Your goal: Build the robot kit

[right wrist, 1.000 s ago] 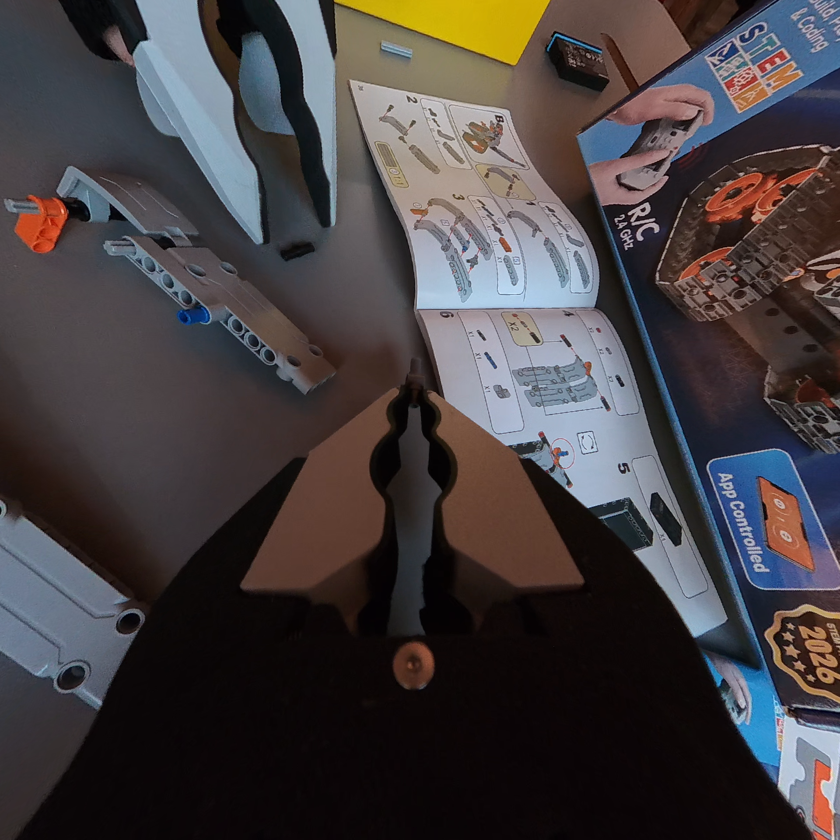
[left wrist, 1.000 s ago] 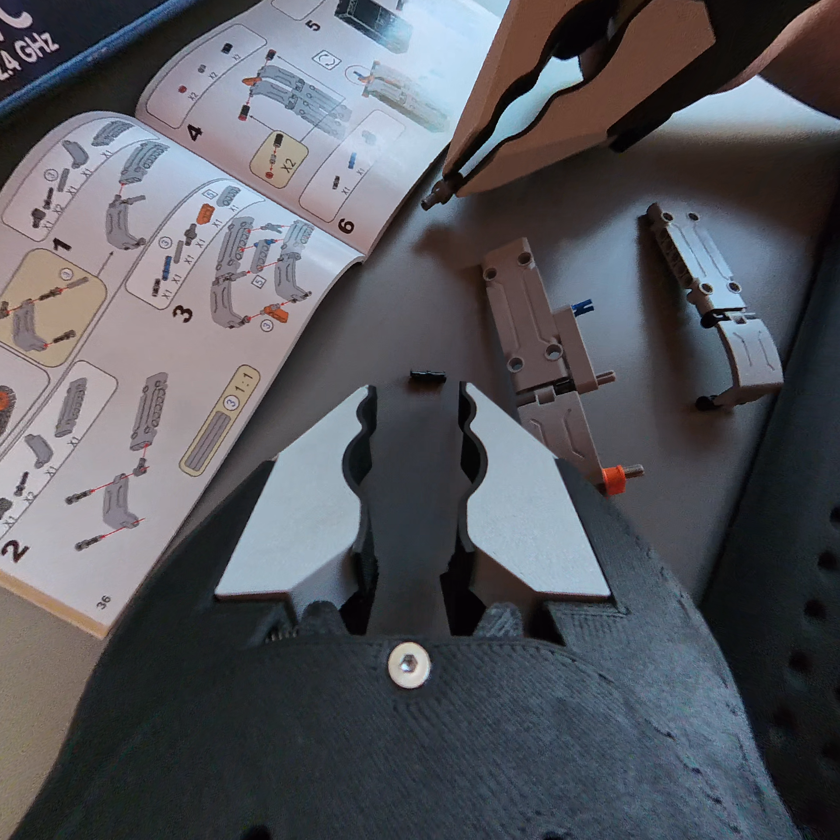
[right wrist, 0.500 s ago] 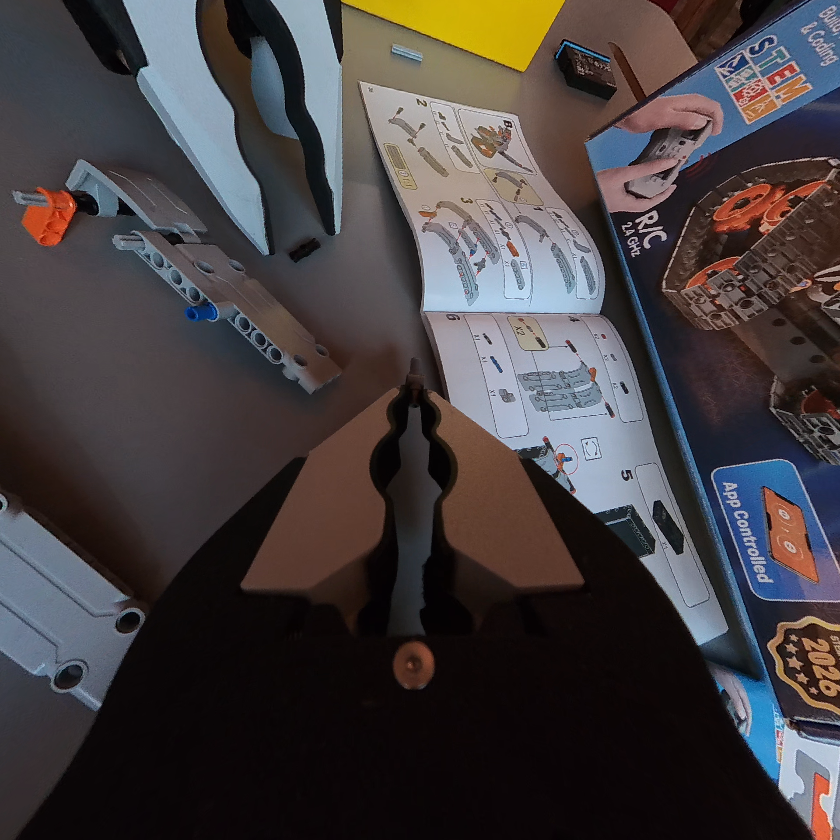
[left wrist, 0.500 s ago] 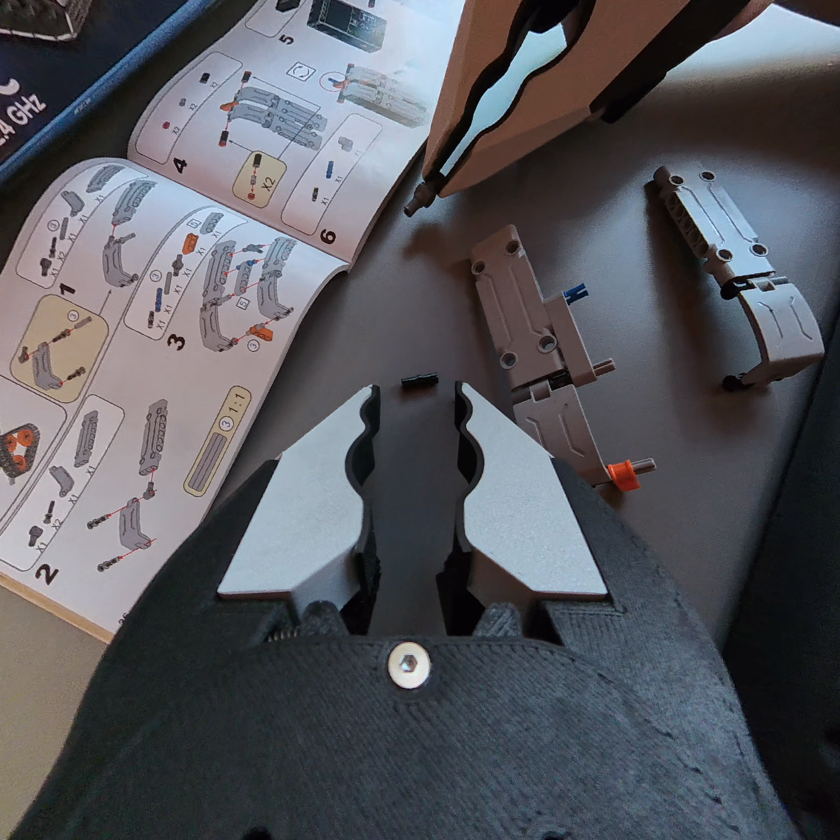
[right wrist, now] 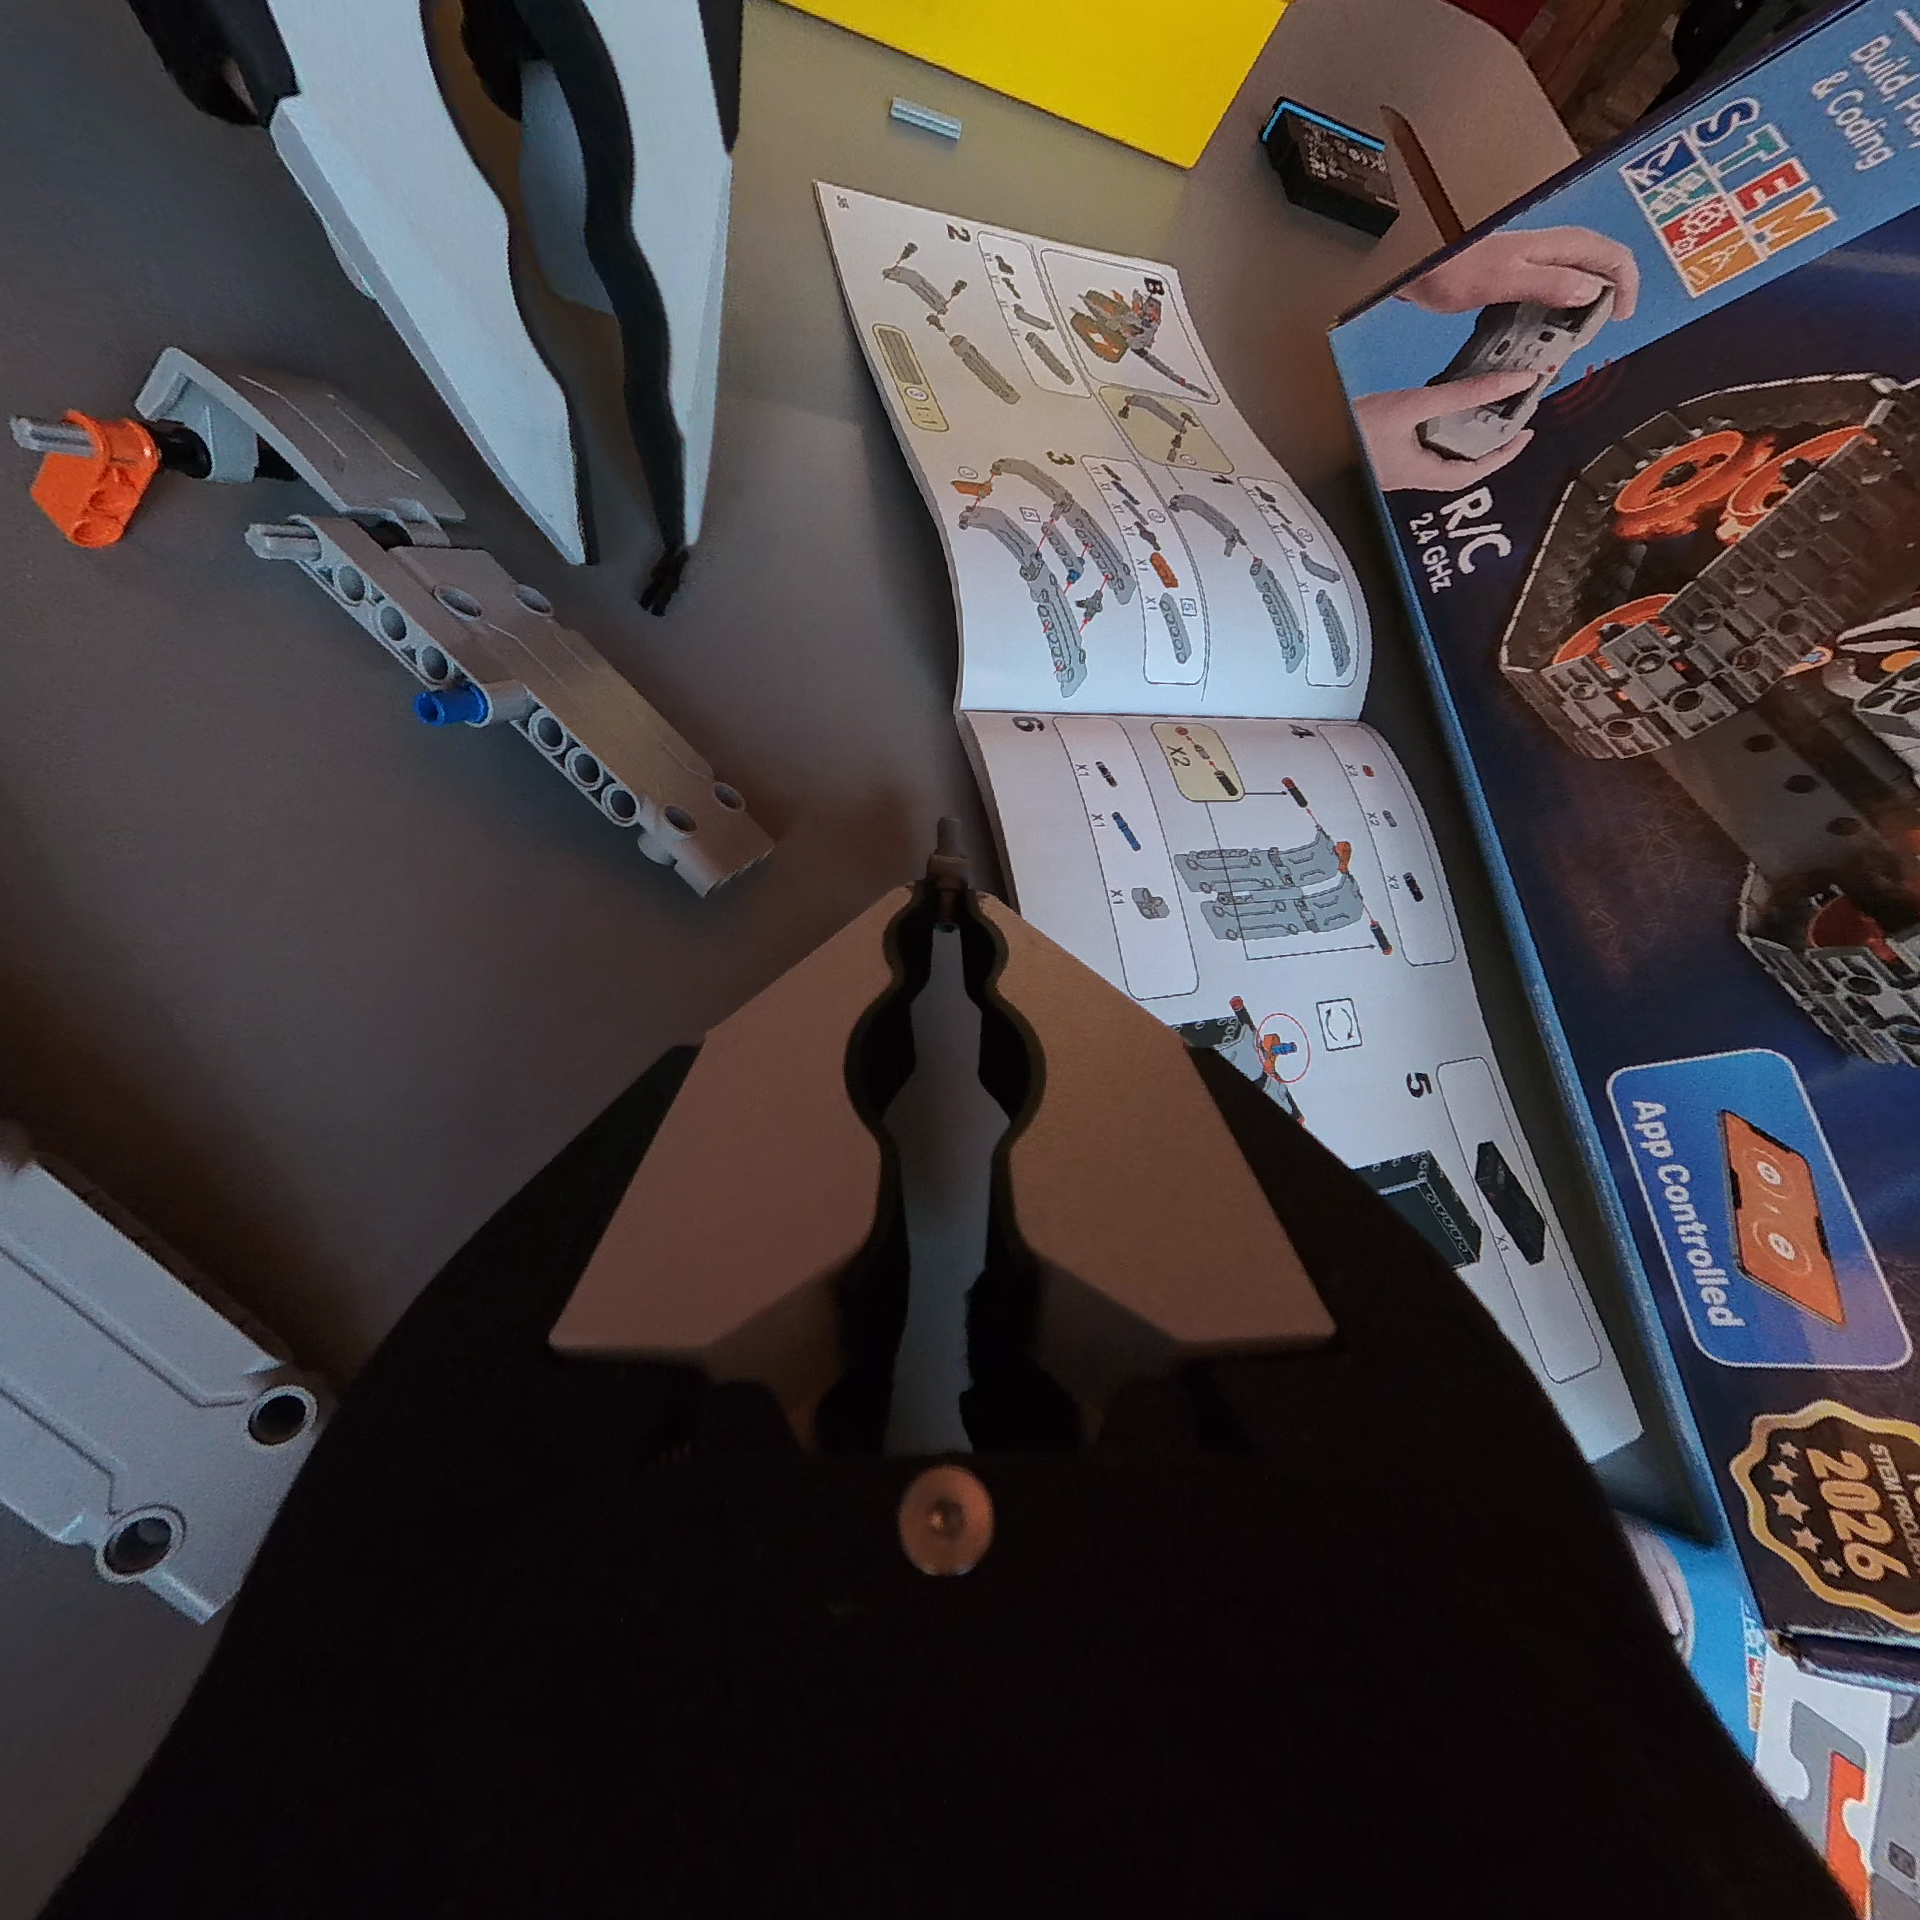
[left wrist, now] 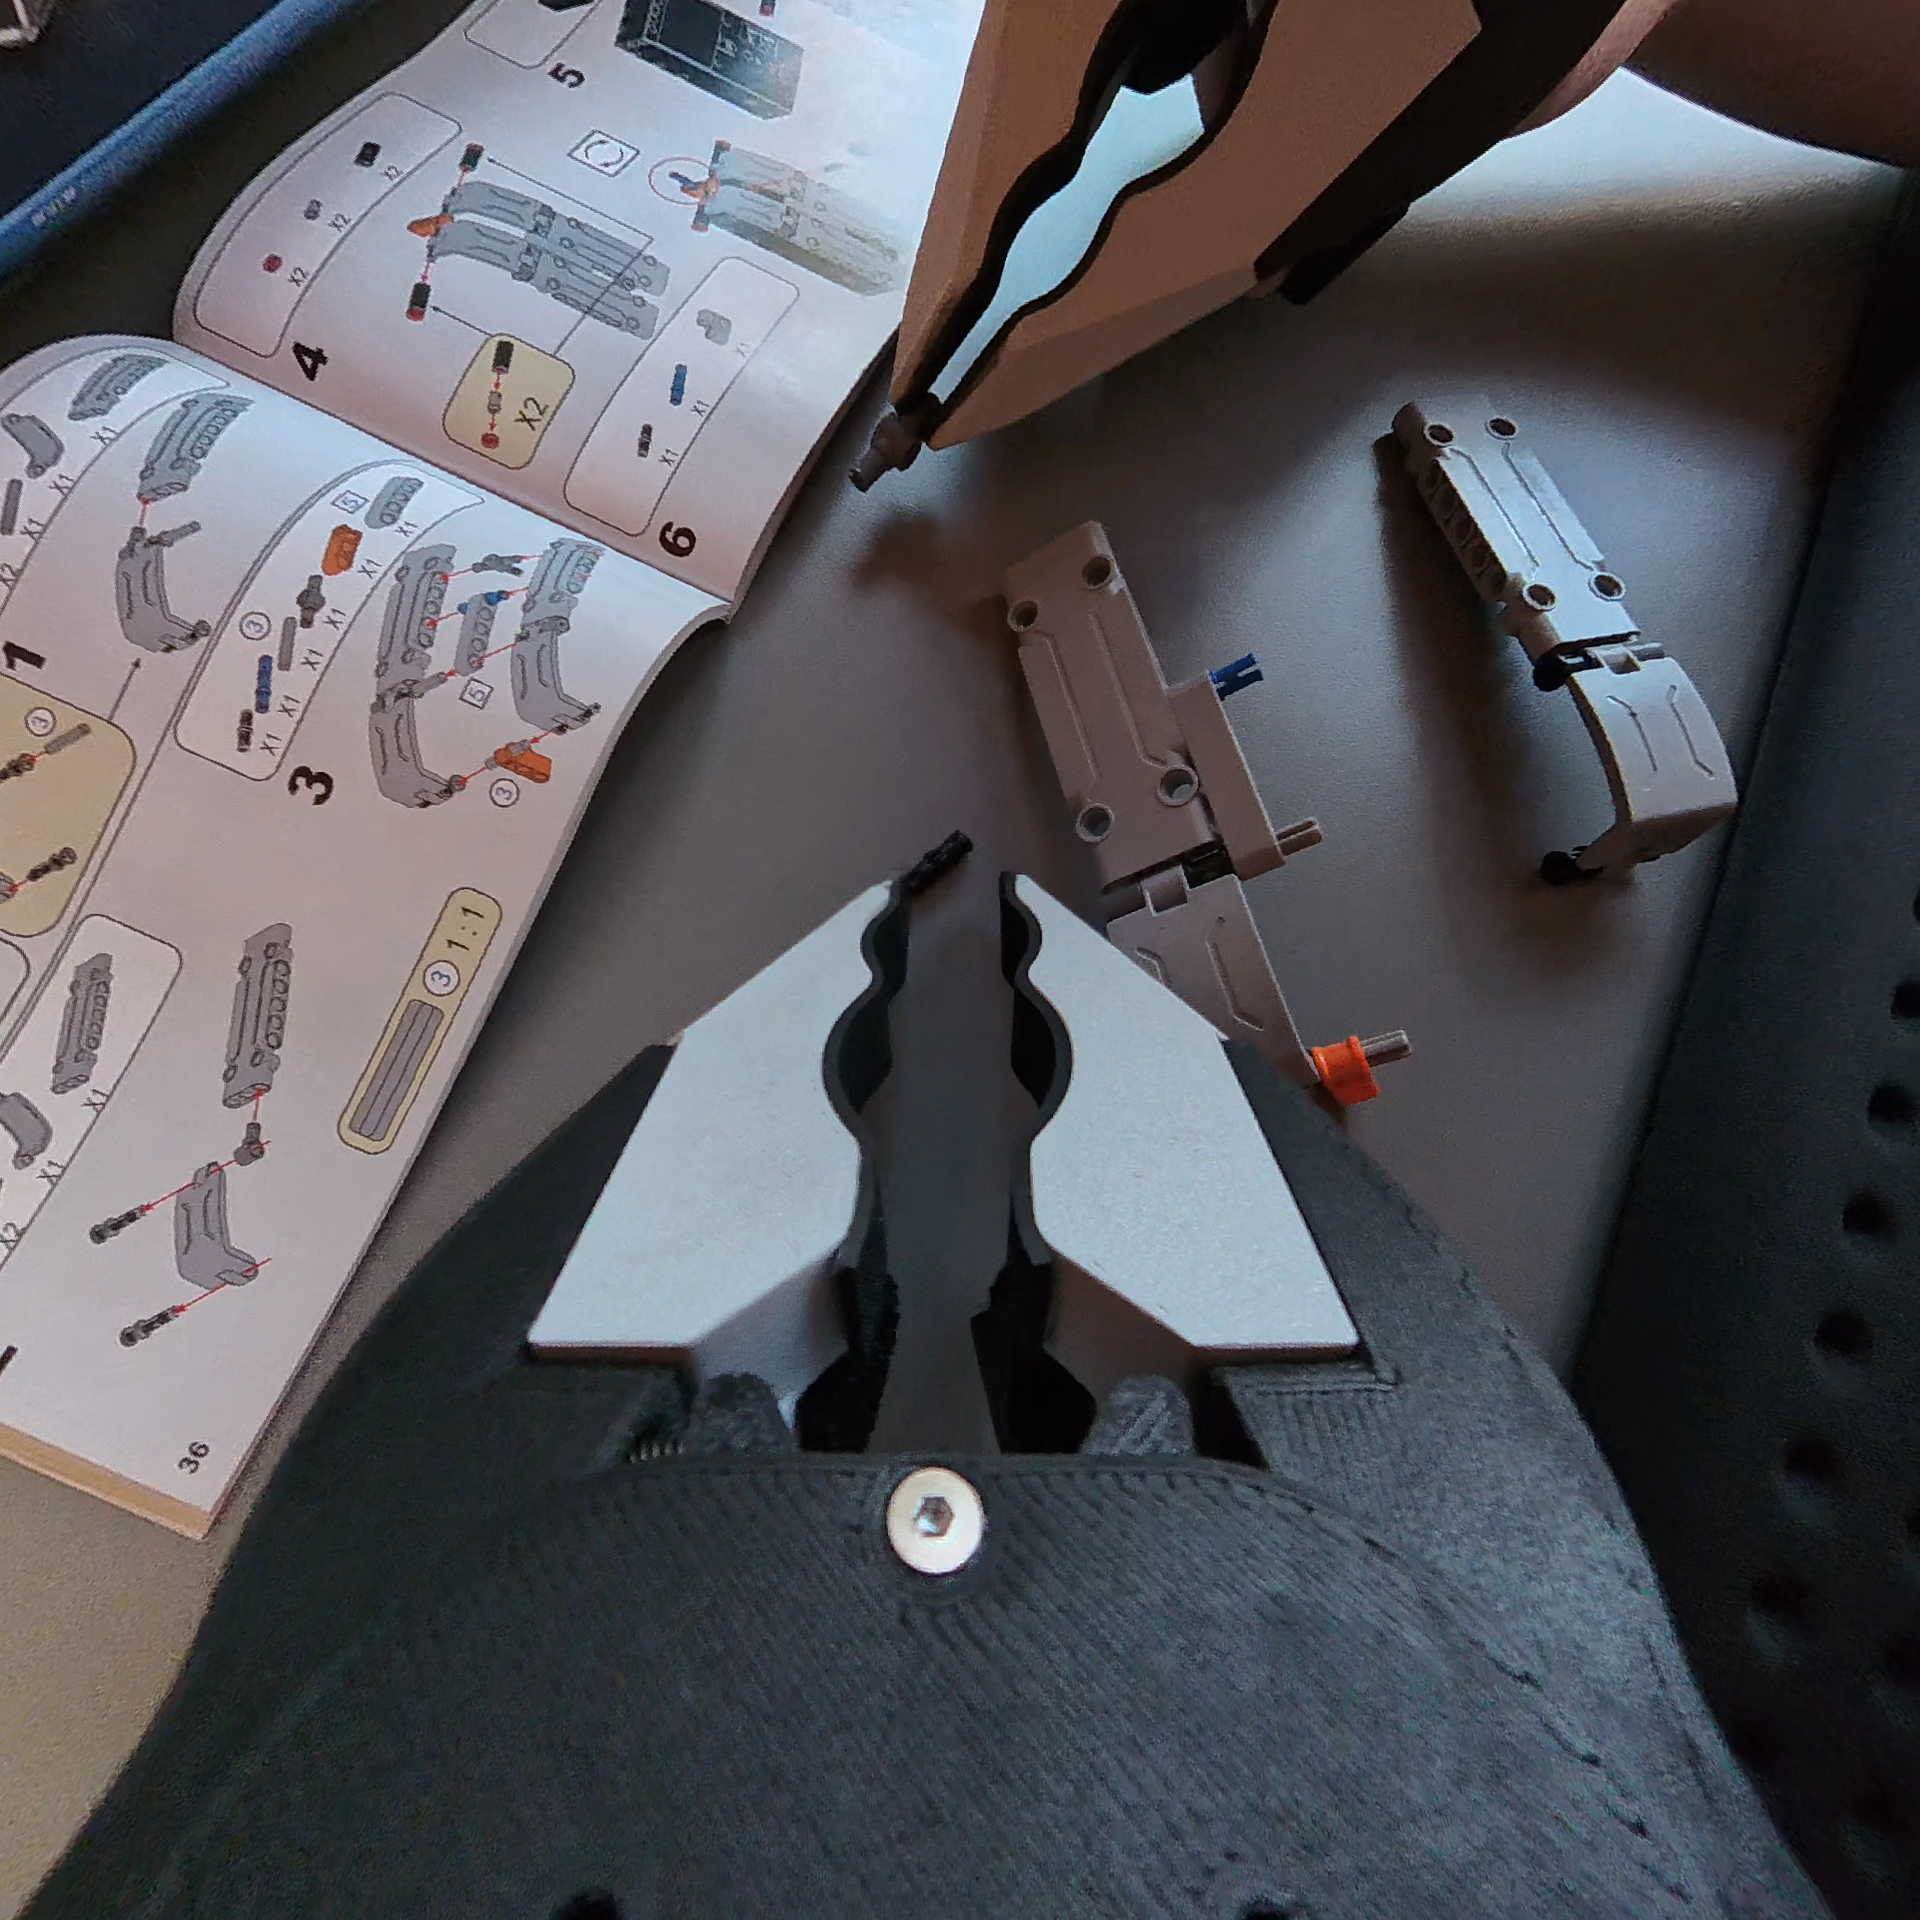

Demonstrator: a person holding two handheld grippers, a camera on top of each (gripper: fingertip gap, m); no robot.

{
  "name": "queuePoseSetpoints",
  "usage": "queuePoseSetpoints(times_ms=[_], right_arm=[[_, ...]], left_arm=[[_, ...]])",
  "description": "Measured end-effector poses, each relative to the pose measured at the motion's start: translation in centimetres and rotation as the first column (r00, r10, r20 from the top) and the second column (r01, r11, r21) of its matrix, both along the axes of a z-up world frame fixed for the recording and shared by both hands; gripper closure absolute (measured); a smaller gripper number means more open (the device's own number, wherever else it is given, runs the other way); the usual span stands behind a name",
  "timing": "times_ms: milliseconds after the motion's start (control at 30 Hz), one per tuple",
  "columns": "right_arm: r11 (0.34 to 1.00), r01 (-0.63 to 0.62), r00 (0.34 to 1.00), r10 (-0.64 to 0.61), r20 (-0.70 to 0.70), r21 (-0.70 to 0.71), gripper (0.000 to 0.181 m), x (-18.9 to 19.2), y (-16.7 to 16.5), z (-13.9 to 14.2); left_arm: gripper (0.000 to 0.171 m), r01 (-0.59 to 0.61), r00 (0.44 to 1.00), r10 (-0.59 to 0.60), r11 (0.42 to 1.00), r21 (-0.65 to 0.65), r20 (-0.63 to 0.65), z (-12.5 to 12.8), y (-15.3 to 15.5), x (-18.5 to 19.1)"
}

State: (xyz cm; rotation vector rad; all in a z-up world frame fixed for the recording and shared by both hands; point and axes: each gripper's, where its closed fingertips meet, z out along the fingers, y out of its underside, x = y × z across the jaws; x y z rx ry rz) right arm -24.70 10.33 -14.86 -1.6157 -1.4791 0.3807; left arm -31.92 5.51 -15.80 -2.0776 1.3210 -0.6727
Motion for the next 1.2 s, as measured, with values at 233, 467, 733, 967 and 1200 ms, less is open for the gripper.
queuePoseSetpoints(times_ms=[233,467,733,967,1200], right_arm=[[1.000,-0.001,1.000,0.001,0.005,0.014,0.178,0.1,0.0,0.0],[1.000,-0.004,1.000,0.004,0.005,0.019,0.178,0.0,0.0,0.0],[1.000,-0.010,1.000,0.010,0.009,0.026,0.178,0.0,-0.1,0.0],[0.999,-0.014,1.000,0.014,0.011,0.033,0.178,-0.1,-0.2,0.1],[0.999,-0.016,1.000,0.015,0.012,0.036,0.178,-0.1,-0.2,0.1]], left_arm=[[0.158,0.020,1.000,-0.020,1.000,0.001,-0.008,0.0,-0.3,-0.1],[0.147,0.012,1.000,-0.014,0.996,0.090,0.022,1.1,0.6,-0.4],[0.144,0.077,0.997,-0.079,0.988,0.132,0.014,0.4,0.4,0.2],[0.148,0.107,0.994,-0.108,0.987,0.117,-0.003,-0.2,0.1,0.3],[0.152,0.137,0.991,-0.135,0.985,0.104,-0.019,-0.3,-0.7,0.3]])
